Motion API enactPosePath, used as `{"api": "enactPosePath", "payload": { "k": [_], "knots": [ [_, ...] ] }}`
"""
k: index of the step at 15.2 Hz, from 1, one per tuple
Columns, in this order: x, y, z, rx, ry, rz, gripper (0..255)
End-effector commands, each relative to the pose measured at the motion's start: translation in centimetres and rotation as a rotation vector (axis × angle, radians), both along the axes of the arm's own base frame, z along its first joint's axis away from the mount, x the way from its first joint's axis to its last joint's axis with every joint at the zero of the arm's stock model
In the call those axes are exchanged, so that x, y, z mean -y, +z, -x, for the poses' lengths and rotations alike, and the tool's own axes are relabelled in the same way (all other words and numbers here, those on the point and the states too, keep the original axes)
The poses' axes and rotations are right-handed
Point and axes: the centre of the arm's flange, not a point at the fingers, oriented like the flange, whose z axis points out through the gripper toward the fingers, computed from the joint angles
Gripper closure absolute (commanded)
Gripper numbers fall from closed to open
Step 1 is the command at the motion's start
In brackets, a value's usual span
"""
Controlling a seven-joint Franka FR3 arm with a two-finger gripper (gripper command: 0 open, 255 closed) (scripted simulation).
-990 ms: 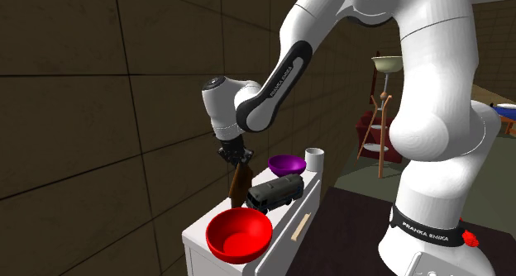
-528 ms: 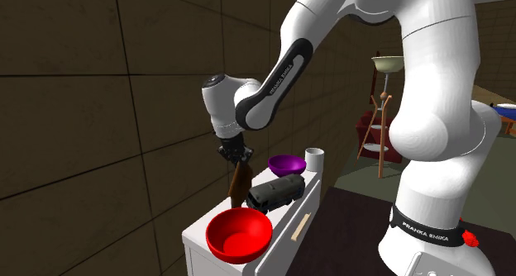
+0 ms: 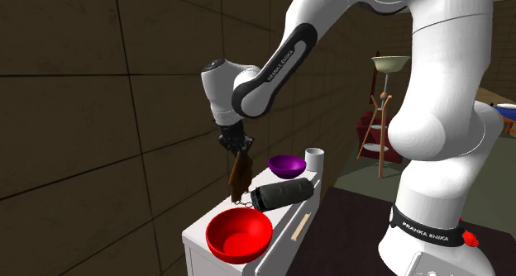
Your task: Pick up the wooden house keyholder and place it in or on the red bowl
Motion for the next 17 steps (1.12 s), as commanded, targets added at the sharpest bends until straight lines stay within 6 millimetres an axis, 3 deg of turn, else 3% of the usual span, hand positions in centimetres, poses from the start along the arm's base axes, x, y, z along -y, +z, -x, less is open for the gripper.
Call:
{"api": "enactPosePath", "payload": {
  "k": [1, 17],
  "knots": [
    [-0.1, 1.1, -0.1, 0.0, 0.0, 0.0, 255],
    [-0.1, 9.6, -0.1, 0.0, 0.0, 0.0, 255]
  ]
}}
